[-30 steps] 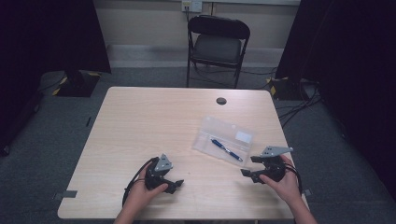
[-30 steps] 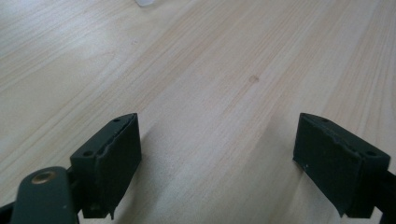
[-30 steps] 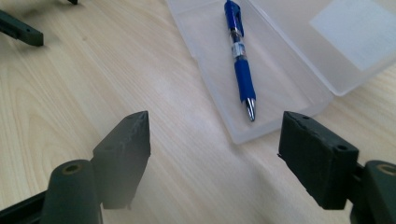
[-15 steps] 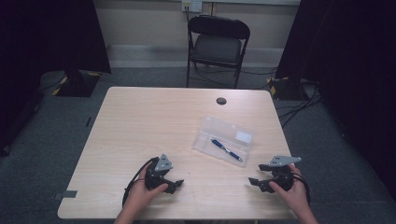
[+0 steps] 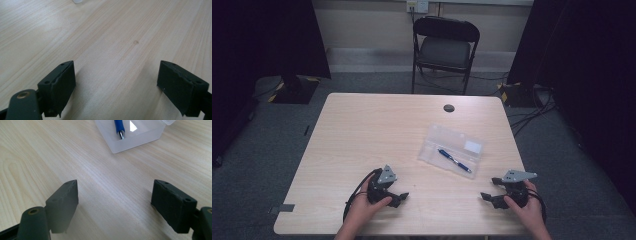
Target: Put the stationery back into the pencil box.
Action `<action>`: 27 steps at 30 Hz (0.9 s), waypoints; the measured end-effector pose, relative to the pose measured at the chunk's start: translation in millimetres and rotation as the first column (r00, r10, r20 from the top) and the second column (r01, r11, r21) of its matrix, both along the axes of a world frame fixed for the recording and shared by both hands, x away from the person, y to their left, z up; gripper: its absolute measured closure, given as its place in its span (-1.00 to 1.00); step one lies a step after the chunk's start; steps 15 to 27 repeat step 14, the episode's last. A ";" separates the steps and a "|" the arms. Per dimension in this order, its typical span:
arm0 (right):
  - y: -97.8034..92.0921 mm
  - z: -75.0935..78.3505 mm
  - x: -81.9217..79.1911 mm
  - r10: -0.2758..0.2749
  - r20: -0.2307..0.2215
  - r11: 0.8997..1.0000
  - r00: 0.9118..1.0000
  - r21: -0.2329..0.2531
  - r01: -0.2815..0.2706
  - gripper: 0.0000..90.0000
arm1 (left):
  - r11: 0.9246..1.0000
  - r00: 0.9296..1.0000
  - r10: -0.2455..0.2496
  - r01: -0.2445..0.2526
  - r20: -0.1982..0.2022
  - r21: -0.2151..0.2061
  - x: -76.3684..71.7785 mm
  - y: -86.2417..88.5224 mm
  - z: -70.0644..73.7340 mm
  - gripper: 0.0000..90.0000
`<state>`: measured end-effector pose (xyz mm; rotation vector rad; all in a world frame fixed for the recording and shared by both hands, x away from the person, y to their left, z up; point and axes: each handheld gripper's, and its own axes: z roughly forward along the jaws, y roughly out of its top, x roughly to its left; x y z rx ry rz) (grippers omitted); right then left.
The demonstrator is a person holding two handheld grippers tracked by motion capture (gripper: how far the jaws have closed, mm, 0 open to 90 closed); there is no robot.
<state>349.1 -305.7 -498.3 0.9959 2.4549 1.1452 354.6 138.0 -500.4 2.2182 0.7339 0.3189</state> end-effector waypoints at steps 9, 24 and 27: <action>3.2 -1.0 -2.7 0.020 0.035 0.998 0.999 -0.052 -0.019 -0.57 | 1.000 1.000 0.001 -0.001 0.000 0.001 -0.1 0.1 0.1 -0.67; 3.1 -1.0 -2.6 0.024 0.032 0.999 0.999 -0.049 -0.022 -0.58 | 1.000 1.000 0.008 -0.008 -0.004 -0.005 -1.2 0.5 -0.3 -0.67; 3.1 -1.0 -2.6 0.024 0.032 0.999 0.999 -0.049 -0.022 -0.58 | 1.000 1.000 0.008 -0.008 -0.004 -0.005 -1.2 0.5 -0.3 -0.67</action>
